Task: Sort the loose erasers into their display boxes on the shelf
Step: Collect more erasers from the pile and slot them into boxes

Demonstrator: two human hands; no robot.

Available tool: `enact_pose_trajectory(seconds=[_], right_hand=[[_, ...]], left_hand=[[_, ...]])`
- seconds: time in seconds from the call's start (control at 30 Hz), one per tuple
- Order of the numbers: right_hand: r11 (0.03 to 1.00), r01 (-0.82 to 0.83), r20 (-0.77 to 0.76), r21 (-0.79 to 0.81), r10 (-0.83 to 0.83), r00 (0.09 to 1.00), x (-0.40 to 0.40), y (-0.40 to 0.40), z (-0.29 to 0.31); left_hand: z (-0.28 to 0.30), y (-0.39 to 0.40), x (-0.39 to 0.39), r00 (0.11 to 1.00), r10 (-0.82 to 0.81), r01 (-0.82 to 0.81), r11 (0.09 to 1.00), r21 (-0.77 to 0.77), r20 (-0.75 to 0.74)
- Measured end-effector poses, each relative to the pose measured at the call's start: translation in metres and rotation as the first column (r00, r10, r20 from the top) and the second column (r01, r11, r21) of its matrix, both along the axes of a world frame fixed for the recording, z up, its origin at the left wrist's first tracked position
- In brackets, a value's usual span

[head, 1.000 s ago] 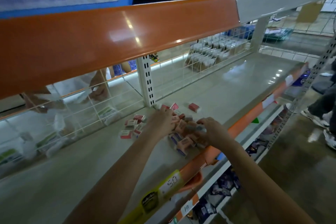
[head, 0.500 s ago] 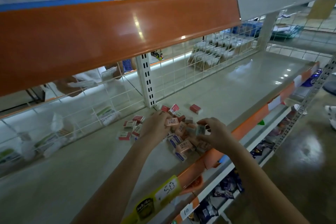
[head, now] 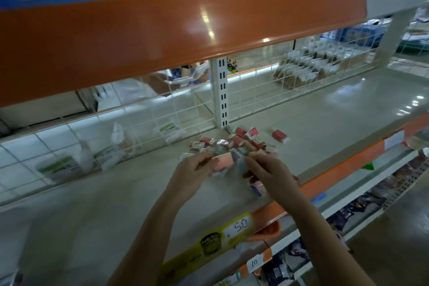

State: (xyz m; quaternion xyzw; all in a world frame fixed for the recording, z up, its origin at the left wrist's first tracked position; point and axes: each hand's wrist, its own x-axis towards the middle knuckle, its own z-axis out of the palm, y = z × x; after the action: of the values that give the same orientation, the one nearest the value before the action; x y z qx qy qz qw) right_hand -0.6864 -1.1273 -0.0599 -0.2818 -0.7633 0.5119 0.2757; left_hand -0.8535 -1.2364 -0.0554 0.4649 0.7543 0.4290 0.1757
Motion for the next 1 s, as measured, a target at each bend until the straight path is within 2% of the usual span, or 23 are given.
enact_pose_trajectory(seconds=[0.13,0.23,0.4,0.5,0.73,0.87,1.0], right_hand=[[0.971,-0.098,-0.076,-0.218,0.084,0.994,-0.025,-0.027,-0.002],[0.949,-0.181,-0.061,-0.259,0.171,0.983,-0.043,-0.045,-0.006],[0.915,-0.352,-0.034,-0.196,0.353,0.935,-0.079,-0.081,0.001],[0.876,-0.473,0.043,-0.093,0.478,0.877,-0.098,-0.107,0.009],[0.785,-0.601,0.18,0.151,0.576,0.797,-0.134,-0.193,0.034],[0.719,-0.674,0.184,0.168,0.649,0.738,-0.158,-0.262,0.047],[0.645,-0.745,0.205,0.168,0.716,0.667,-0.184,-0.334,0.049]], left_hand=[[0.003,-0.039,-0.003,0.99,0.059,-0.062,0.998,0.023,0.131],[0.003,-0.07,-0.009,0.979,0.12,-0.122,0.992,0.005,0.165],[0.011,-0.135,-0.023,0.949,0.257,-0.262,0.965,0.003,0.184],[0.016,-0.176,-0.029,0.917,0.347,-0.357,0.934,0.021,0.196],[0.023,-0.284,-0.043,0.837,0.506,-0.534,0.839,0.104,0.207],[0.024,-0.359,-0.052,0.795,0.596,-0.605,0.793,0.069,0.117],[0.023,-0.436,-0.065,0.756,0.639,-0.65,0.758,0.054,0.144]])
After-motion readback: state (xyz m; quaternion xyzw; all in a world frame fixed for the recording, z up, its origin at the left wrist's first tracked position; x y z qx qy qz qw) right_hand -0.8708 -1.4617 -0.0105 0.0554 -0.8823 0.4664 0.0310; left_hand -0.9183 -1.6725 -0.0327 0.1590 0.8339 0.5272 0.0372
